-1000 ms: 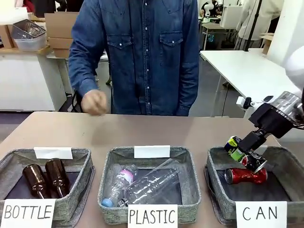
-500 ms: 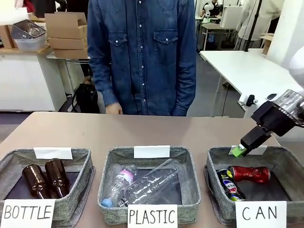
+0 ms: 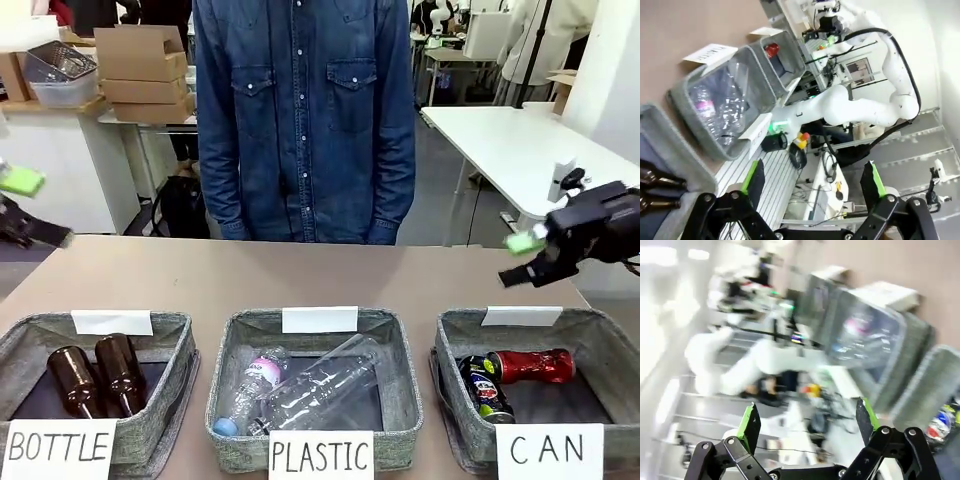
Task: Sort the can waste into the basket.
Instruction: Pick up the can waste from the table and place it in the right Fabric basket.
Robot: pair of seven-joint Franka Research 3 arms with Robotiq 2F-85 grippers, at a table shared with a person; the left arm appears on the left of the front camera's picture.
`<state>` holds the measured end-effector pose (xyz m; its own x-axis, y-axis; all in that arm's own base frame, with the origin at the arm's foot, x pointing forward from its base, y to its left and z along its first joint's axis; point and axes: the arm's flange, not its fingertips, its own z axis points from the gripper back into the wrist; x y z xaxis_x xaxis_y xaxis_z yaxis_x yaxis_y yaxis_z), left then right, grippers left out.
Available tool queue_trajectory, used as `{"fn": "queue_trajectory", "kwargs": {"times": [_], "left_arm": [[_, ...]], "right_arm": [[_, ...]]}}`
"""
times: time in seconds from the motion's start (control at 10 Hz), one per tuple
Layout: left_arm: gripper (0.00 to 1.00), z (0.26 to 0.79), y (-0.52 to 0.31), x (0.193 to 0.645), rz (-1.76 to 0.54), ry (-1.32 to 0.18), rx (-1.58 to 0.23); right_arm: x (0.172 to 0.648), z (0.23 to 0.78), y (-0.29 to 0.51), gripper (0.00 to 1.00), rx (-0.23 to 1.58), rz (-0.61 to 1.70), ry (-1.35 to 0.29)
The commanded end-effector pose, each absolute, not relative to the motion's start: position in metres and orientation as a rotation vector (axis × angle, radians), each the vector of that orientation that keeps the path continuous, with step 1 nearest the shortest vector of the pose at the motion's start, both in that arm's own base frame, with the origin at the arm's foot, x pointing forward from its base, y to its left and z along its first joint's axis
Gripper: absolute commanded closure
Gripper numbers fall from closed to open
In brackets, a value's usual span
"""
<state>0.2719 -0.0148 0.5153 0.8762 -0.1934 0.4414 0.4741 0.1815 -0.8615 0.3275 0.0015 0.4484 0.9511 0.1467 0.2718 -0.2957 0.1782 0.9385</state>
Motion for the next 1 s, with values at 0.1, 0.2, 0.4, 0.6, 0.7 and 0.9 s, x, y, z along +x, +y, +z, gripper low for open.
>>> {"fn": "queue_trajectory", "kwargs": {"times": [0.1,0.2,0.4,0.6,0.7,0.9], "left_arm": [[0.00,0.467,-0.036,0.265,-0.419,-0.263,-1.306],[0.00,0.472,-0.036,0.269,-0.376,-0.243,-1.297],[0.00,0.494,-0.019,0.287,-0.439,-0.246,-1.329],[0.00,0.494,-0.019,0.287,-0.439,-0.246,-1.329],[0.00,0.494,-0.019,0.287,-0.439,-0.246,-1.329],[0.00,0.494,-0.019,0.287,-0.439,-0.246,-1.329]], "right_arm": [[0.341,0.452,0.003,0.00,1.846,-0.274,-0.130],[0.329,0.452,-0.005,0.00,1.507,0.236,-0.109],[0.329,0.452,-0.005,0.00,1.507,0.236,-0.109],[0.329,0.452,-0.005,0.00,1.507,0.236,-0.109],[0.329,0.452,-0.005,0.00,1.507,0.236,-0.109],[0.329,0.452,-0.005,0.00,1.507,0.236,-0.109]]}}
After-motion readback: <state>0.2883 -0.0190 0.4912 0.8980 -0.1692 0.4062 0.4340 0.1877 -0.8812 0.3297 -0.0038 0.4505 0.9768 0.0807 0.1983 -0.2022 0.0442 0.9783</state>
